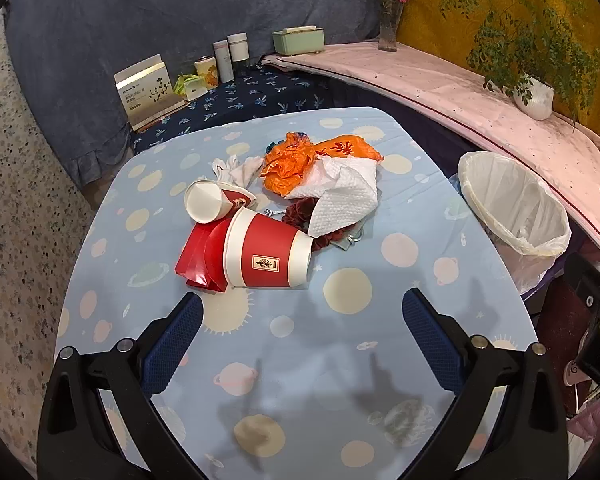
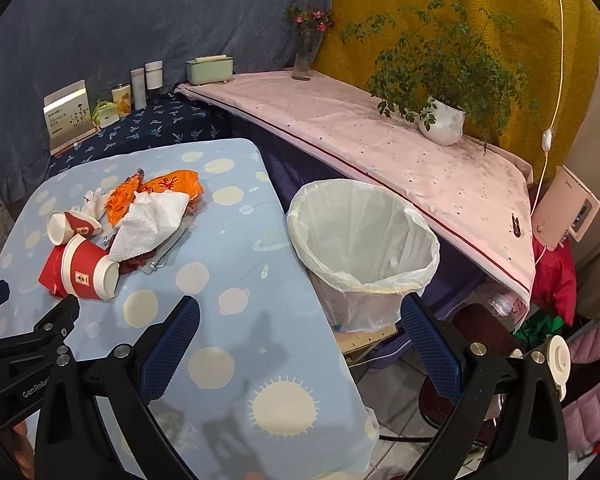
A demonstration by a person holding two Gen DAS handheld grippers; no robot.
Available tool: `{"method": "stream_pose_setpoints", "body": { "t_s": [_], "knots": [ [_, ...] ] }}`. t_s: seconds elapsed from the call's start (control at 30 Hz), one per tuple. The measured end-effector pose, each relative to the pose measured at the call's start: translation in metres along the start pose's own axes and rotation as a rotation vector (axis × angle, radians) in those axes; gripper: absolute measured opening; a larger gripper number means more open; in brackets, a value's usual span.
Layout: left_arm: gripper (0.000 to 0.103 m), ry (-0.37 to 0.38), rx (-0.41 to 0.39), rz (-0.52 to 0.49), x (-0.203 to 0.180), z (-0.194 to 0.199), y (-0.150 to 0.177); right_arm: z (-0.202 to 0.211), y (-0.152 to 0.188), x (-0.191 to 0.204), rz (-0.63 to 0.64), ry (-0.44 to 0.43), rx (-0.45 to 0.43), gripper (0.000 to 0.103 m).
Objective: Collect trash
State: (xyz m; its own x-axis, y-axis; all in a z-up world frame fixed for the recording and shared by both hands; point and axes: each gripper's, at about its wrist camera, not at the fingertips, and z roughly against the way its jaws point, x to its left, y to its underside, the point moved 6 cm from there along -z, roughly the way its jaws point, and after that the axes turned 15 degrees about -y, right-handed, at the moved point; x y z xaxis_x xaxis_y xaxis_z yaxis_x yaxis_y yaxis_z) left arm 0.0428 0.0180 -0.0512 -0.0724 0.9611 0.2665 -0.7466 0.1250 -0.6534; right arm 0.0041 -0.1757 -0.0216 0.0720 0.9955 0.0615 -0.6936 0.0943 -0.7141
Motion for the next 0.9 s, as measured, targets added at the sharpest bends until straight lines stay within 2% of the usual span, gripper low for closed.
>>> {"method": "stream_pose_setpoints", "body": {
  "t_s": [0.37,0.57,0.77,0.9],
  "knots": [
    [0.096,-0.045,0.0,0.025,0.039,-0.031,0.0,-0.017,-0.013,0.027,-0.012,-0.036,-0.047,0.096],
    [0.095,-0.061,0.005,0.073,0.072,-0.055,0.0,-0.04,-0.023,0.058,0.016,-0.089,-0.058,0.096],
    [0.095,-0.075,0.035,0.131,0.103,-0.082,0.002,-0.072,-0.032,0.091,0.038,-0.161,-0.051,0.096],
    [0.095,-0.093,0.058,0.152,0.117,-0.097,0.004,-0.092,-0.04,0.104,0.039,-0.179,-0.049,0.096]
  ]
}}
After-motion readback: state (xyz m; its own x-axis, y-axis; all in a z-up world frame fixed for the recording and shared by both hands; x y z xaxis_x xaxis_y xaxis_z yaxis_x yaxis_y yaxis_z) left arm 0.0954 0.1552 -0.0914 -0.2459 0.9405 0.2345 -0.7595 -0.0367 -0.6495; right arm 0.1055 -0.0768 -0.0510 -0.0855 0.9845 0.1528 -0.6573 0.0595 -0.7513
